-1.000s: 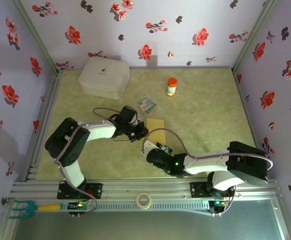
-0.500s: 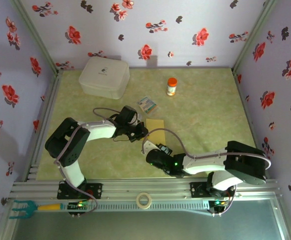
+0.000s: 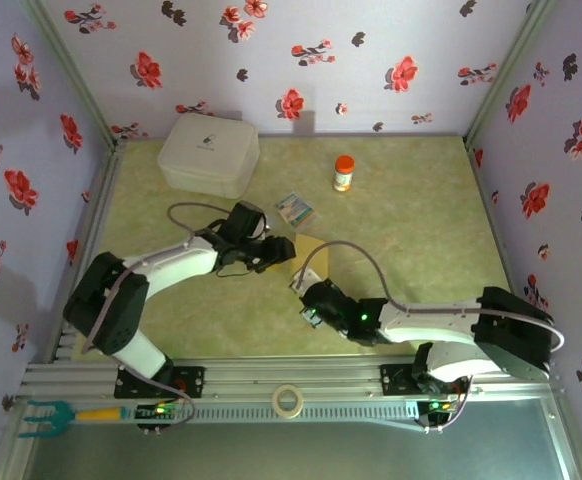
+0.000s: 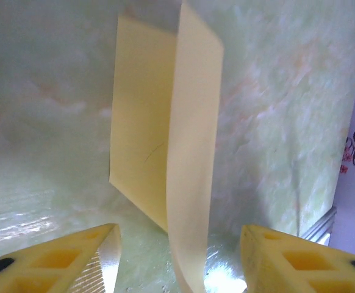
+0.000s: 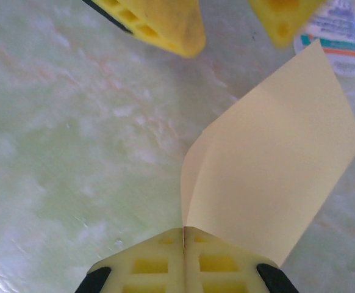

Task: Fold a paper plane with a square sheet of paper (pick it up from the middle)
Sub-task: Third fold the triangle at the center of the table.

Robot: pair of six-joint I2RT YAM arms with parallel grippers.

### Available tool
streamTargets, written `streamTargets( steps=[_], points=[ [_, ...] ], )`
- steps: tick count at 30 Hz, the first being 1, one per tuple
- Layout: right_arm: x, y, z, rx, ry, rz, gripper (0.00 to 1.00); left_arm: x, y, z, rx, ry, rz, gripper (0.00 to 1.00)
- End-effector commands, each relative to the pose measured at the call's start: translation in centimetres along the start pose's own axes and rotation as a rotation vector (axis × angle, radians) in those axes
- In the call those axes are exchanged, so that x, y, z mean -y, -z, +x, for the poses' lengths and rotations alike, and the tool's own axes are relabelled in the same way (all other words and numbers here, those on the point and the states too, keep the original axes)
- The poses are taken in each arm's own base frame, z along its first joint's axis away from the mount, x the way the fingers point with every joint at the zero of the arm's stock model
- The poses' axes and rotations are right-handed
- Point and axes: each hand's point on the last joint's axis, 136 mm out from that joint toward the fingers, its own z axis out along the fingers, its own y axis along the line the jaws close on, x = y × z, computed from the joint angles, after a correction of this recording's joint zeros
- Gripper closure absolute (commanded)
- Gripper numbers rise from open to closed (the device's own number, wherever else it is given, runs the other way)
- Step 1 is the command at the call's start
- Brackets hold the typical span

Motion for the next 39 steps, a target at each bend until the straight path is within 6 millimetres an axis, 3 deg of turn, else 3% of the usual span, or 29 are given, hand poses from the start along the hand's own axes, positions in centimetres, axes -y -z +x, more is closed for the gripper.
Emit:
streamTargets(
  steps=[1, 4, 8, 15, 26, 39],
  points=[
    [-2.0, 0.7, 0.2, -0.046, -0.217, -0.238, 1.00, -0.2, 1.9, -1.5, 0.073, -0.057, -0.046, 0.45],
    [-2.1, 0.9, -0.6, -0.036, -0.342, -0.344, 1.00, 0.9, 2.2, -2.0, 0.069, -0.092, -0.010, 0.46],
    [-2.3, 0.9, -0.9, -0.061, -0.456, -0.456, 1.00, 2.6, 1.8, -2.4, 0.044, -0.119, 0.043, 0.55],
    [-2.9, 1.1, -0.5, -0.096, -0.484, -0.535, 1.00, 4.2, 0.3, -3.1, -0.011, -0.141, 0.084, 0.70],
    [-1.4, 0.5, 1.1, -0.090, -0.479, -0.431, 1.00, 3.1, -5.7, -1.7, -0.197, -0.162, 0.049, 0.87],
    [-1.5, -0.5, 2.2, -0.154, -0.492, -0.414, 1.00, -2.1, -10.4, 1.0, -0.310, -0.122, -0.083, 0.93]
  ],
)
